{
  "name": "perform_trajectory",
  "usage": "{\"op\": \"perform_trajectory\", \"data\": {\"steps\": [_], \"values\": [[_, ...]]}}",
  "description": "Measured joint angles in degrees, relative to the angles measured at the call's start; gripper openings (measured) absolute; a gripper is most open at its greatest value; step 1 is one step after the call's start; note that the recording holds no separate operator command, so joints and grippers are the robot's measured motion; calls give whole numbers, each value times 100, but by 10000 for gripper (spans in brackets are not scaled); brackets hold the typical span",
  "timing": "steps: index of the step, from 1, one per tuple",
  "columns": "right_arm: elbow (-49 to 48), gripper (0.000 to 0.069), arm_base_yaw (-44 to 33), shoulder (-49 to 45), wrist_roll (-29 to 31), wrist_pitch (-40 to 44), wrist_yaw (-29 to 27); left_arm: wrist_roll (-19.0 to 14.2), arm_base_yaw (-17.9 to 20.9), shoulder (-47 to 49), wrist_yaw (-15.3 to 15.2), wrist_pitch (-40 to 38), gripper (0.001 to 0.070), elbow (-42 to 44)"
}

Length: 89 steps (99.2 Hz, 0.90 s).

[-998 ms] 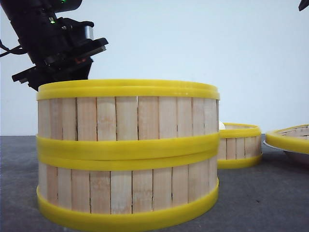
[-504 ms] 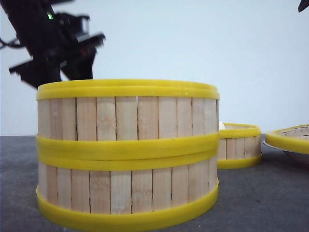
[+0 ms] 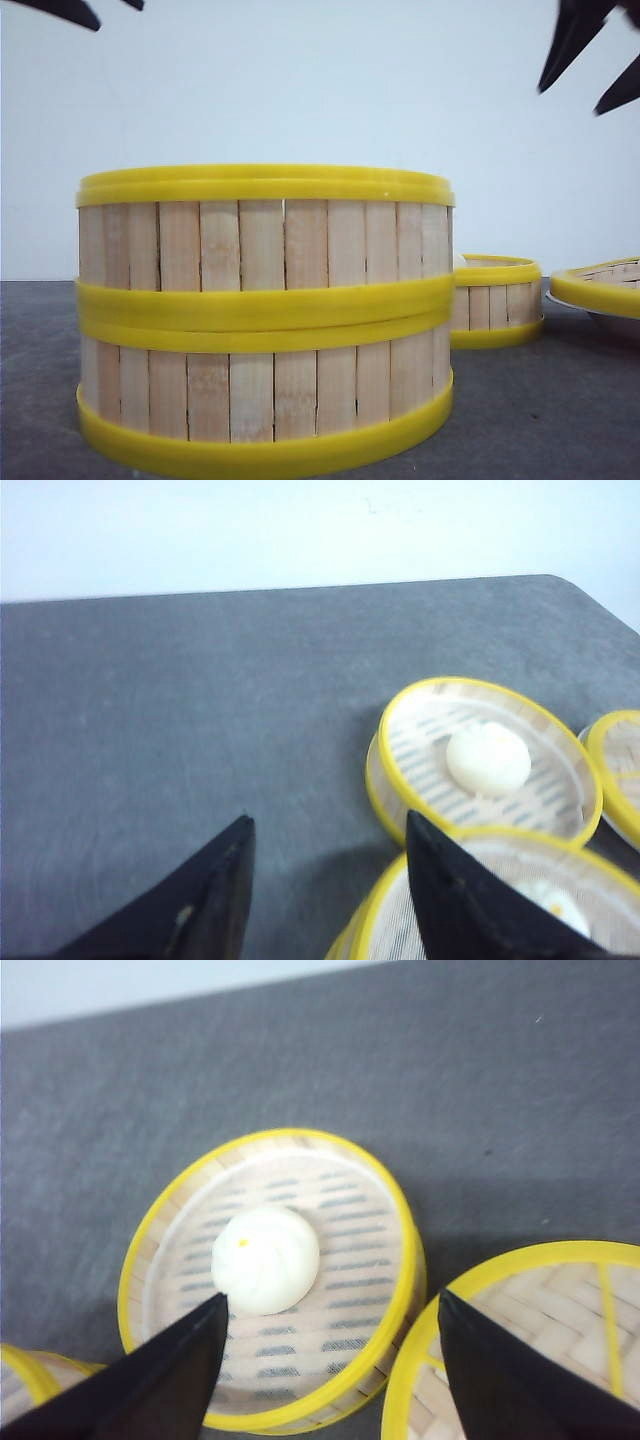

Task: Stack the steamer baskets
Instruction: 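Move the right gripper to the rim of the remaining bun basket and grasp it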

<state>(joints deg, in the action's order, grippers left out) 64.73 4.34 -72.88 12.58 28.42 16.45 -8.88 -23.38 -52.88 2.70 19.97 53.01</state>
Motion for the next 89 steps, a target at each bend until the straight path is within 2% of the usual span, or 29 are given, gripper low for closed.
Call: {"op": "perform_trajectory", "data": {"steps": [19,38,74,81,89], "values": [[826,406,52,-1294,-173,219,0,-188,-289,887,68,-39,282,-1008],[1353,406,109,-2330,-205,223,-50,-299,-643,1744,155,50,283,-1165],[1523,405,378,-3517,-466,83,-1060,-426,-857,2616,175,1027,282,-1165],[1523,375,413,-3591,-474,37,-1180,-426,-859,2717,173,1158,282,-1165],[1523,290,455,-3648,-485,-79,-1279,-426,-859,2787,173,1239,282,-1165]]}}
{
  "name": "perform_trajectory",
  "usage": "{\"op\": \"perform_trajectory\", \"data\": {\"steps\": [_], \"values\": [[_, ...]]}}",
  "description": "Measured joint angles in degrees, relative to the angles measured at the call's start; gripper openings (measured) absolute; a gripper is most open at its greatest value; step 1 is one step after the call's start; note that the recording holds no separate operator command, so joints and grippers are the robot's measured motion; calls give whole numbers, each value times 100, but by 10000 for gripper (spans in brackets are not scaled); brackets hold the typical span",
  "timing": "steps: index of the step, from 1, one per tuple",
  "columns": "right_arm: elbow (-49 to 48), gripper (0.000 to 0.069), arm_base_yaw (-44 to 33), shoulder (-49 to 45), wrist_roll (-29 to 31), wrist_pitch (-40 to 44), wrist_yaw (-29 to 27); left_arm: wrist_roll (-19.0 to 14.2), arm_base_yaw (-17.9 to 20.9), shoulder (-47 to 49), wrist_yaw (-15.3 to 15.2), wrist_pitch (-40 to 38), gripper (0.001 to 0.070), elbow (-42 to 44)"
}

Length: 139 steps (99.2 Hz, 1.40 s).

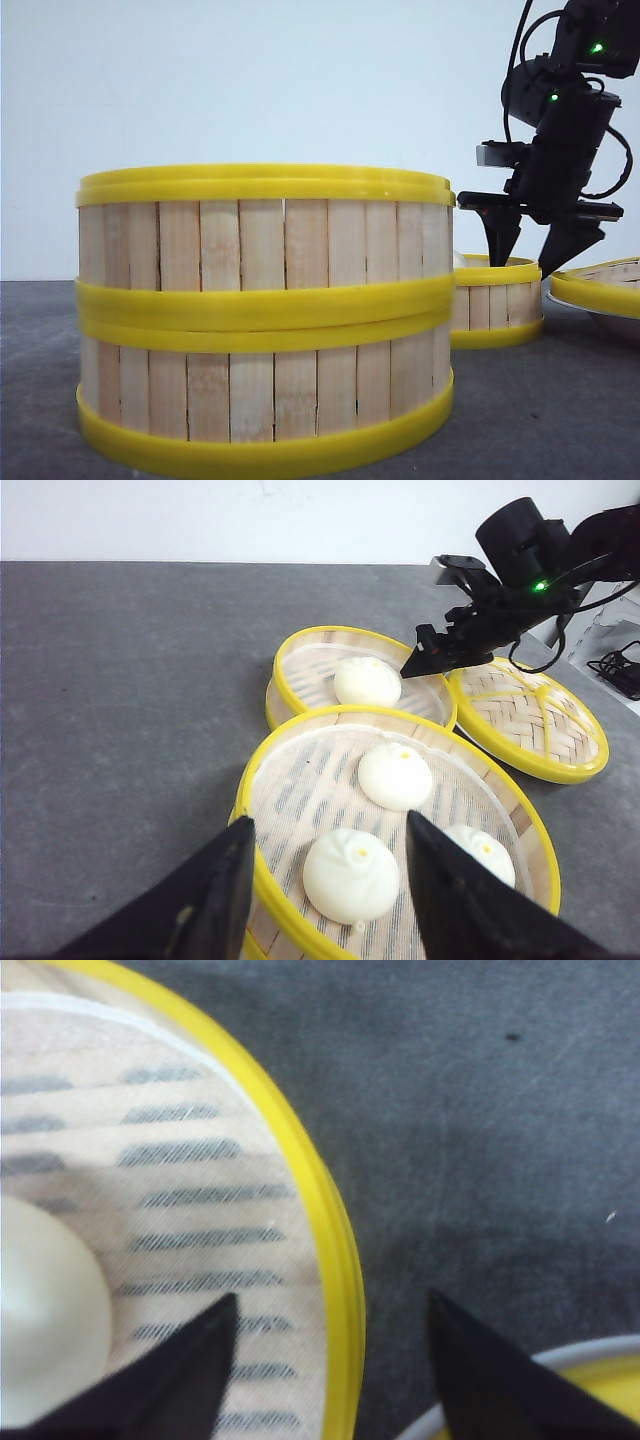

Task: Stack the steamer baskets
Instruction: 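Move the right gripper to the rim of the remaining bun basket and grasp it, then lift the basket with the right gripper and lower it onto the stack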

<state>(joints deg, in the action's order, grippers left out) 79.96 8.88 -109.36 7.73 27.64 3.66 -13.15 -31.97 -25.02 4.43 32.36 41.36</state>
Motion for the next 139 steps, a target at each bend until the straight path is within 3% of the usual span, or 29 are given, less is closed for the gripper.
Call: {"op": "perform_trajectory", "data": {"steps": [17,37,85,119,139], "values": [[0,101,52,-33,0,-33,-101,0,0,33,0,205,282,0],[0,35,55,-33,0,-33,-199,0,0,35,0,262,282,0],[74,29,70,-37,332,-74,-387,0,0,35,0,308,282,0],[1416,30,-2,179,422,745,-411,0,0,39,2,354,282,0],[1985,30,31,922,210,1200,-179,0,0,39,0,472,282,0]]}}
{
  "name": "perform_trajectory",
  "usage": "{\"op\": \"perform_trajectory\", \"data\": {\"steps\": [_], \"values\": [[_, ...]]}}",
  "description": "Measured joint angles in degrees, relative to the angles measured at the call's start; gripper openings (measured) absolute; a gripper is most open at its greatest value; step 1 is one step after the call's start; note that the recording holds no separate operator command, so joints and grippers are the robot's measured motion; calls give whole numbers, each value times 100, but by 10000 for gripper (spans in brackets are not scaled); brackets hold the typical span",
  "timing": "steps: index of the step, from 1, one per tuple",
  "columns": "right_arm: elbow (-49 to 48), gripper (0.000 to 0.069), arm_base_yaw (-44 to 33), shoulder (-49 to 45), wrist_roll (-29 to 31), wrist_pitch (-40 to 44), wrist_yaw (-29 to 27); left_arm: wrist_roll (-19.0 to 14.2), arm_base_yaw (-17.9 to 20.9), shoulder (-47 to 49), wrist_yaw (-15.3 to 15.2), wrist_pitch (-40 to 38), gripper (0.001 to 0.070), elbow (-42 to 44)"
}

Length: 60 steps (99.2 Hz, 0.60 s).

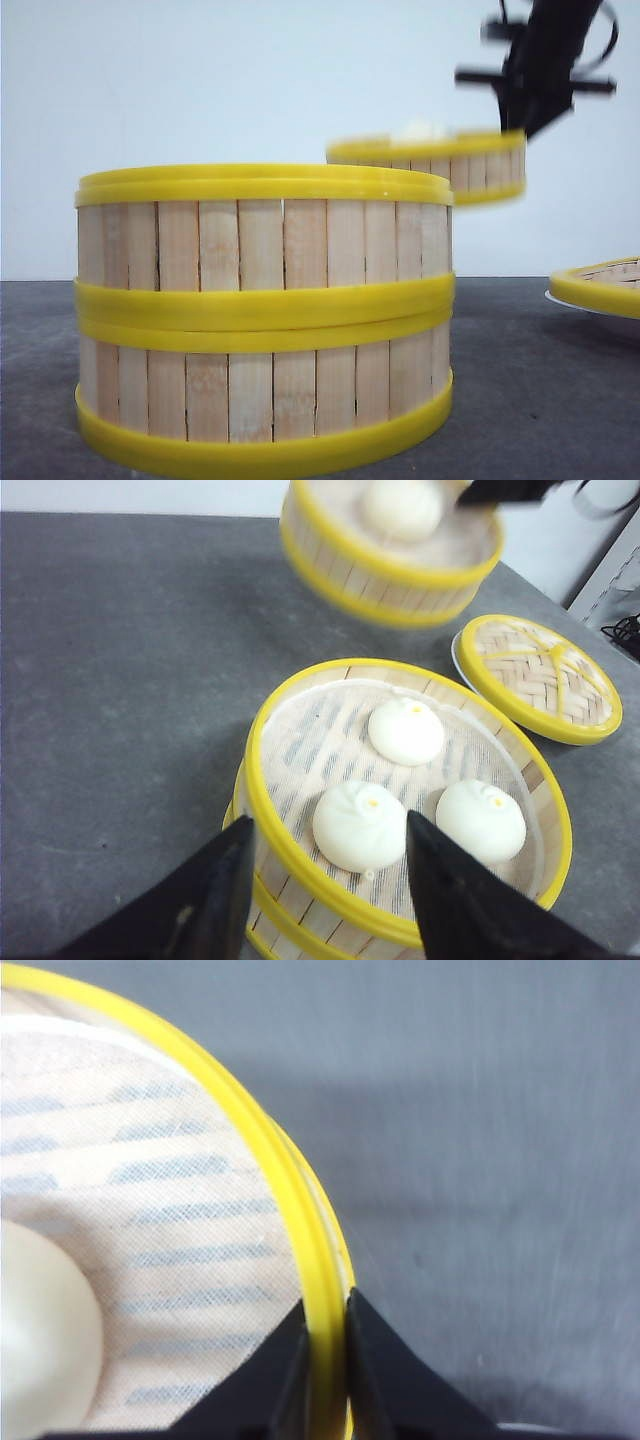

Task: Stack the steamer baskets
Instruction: 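Lift the basket with the right gripper and lower it onto the stack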

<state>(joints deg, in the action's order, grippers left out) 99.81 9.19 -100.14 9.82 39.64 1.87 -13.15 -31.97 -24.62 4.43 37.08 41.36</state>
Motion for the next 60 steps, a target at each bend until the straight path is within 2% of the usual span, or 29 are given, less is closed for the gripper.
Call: {"op": "perform_trajectory", "data": {"steps": [20,41,60], "values": [[85,30,94,914,-160,590,651,0,0,0,2,0,282,0],[85,30,431,1663,-612,1405,706,0,0,0,28,0,282,0],[85,30,848,1965,-817,1867,1023,0,0,0,42,0,282,0]]}}
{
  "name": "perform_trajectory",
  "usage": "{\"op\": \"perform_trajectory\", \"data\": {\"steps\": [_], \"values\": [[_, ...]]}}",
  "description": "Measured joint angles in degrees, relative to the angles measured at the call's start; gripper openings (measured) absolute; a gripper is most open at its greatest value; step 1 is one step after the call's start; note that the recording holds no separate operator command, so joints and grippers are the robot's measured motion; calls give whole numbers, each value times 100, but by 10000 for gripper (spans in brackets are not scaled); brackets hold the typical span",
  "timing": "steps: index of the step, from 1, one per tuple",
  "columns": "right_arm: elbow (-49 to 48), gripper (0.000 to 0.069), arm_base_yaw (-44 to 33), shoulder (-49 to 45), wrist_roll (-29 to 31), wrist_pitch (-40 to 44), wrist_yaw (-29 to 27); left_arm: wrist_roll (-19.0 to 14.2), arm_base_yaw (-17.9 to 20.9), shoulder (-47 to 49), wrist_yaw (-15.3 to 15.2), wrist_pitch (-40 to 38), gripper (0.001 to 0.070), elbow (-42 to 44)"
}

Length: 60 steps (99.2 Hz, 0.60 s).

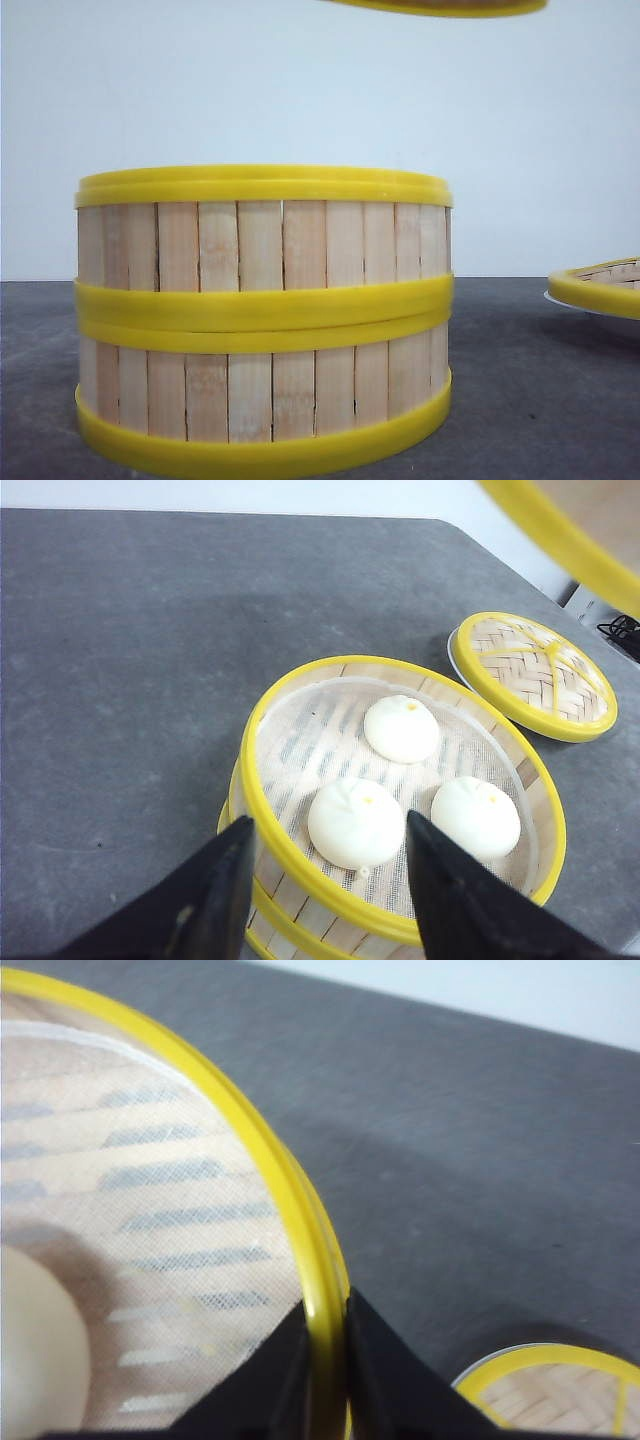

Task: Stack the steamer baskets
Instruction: 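Lift the basket with the right gripper and lower it onto the stack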

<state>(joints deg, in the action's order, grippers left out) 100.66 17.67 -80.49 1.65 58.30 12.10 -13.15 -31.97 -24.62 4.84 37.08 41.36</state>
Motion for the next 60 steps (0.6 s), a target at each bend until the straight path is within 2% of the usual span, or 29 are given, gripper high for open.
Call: {"op": "perform_trajectory", "data": {"steps": [31,60], "values": [[-498,30,898,-26,-37,-109,-37,2,0,0,138,0,282,0],[-1443,30,1547,-42,127,-868,-212,0,0,0,155,0,282,0]]}}
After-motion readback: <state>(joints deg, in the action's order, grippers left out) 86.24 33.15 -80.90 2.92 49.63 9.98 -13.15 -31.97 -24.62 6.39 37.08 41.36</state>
